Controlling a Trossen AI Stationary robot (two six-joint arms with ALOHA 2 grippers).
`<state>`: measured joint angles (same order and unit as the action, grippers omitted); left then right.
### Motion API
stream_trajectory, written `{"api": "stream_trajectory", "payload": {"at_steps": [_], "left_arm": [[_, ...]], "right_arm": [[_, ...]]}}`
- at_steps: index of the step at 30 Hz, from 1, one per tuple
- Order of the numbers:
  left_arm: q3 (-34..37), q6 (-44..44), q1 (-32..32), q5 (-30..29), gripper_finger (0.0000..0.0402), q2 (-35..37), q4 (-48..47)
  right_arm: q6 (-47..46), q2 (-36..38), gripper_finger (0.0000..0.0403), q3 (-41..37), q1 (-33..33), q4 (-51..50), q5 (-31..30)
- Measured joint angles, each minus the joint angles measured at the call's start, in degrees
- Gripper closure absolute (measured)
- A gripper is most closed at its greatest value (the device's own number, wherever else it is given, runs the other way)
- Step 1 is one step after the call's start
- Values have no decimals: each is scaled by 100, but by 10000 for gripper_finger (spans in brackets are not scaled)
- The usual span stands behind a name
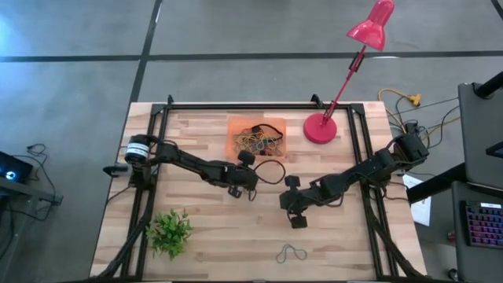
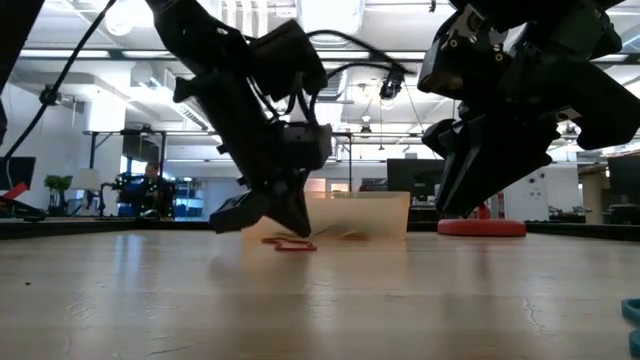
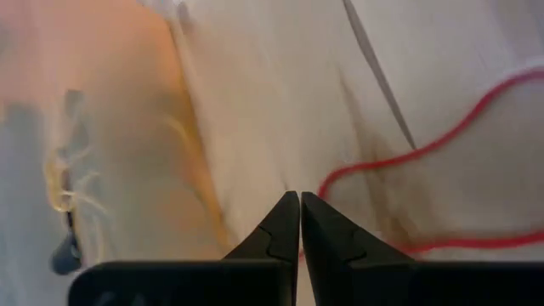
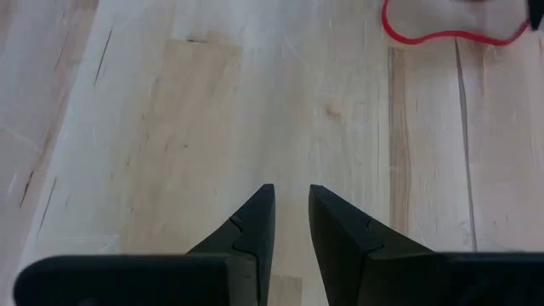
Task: Pick and place rubber bands into bin
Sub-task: Put the red rubber band into the orange bin
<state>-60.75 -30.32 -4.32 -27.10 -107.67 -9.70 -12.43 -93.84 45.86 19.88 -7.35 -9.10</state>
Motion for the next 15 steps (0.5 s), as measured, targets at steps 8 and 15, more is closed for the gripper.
{"api": "stream_trajectory", "payload": {"at_steps": [8,15], "left_arm": [[92,146,35,3,402,-6,-40],[116,146,48,293,402,-45,-255]], "right_arm": [[0,0,339,-1,0,55,0],[0,0,339,-1,-2,79,0]]}}
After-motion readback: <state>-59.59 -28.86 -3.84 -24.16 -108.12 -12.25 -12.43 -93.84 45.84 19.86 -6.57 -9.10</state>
